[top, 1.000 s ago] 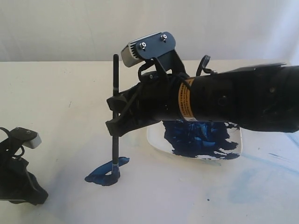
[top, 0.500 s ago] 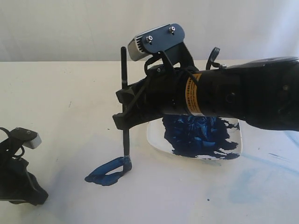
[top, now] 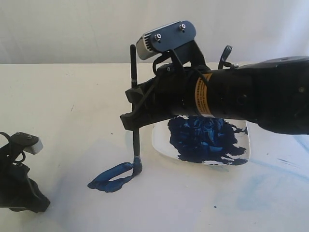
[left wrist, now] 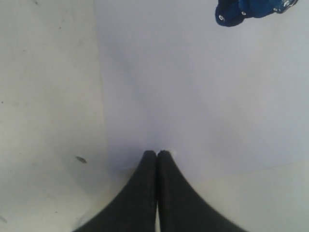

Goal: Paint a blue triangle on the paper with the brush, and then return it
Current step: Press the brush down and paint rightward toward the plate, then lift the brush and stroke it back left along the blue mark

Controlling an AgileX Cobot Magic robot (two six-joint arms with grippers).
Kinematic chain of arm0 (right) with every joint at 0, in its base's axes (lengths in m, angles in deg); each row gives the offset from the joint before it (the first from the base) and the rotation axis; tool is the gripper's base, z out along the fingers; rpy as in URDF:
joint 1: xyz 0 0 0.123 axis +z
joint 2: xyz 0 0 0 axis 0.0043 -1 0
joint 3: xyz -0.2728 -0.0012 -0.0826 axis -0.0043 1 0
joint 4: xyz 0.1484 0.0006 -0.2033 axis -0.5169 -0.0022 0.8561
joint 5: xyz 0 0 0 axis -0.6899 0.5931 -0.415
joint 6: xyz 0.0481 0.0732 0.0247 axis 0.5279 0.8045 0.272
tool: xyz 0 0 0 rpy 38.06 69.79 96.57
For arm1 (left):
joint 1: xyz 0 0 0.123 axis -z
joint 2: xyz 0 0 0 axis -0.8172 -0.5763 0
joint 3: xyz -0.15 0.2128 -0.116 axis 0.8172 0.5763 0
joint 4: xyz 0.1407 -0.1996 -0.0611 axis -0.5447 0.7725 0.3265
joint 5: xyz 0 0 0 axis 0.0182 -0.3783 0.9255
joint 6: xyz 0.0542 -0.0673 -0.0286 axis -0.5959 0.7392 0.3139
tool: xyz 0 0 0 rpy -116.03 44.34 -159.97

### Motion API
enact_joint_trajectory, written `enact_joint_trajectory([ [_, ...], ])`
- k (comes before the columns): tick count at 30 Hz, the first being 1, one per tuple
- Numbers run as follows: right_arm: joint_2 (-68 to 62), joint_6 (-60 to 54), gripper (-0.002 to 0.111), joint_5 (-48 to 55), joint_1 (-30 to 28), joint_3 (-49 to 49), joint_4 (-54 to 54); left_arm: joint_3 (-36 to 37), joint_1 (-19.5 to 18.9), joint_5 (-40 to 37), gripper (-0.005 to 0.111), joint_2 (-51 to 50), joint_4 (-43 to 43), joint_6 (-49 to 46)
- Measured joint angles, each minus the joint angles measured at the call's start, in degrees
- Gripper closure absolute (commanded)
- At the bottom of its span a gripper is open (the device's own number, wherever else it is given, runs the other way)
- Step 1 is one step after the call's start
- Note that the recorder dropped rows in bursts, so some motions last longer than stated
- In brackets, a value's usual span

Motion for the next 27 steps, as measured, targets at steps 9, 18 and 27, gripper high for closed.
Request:
enact_joint_trajectory([
  [9,2.7,0.0,0.108,0.9,0.0,0.0,0.1,0.0,0.0,0.0,0.107,-0.1,0.1,0.0],
  [18,2.7,0.0,0.108,0.8,0.0,0.0,0.1,0.0,0.0,0.0,0.107,-0.1,0.1,0.0],
  [27,2.7,1.9,0.108,0.8,0.0,0.0,0.0,0.0,0.0,0.0,0.107,-0.1,0.1,0.0],
])
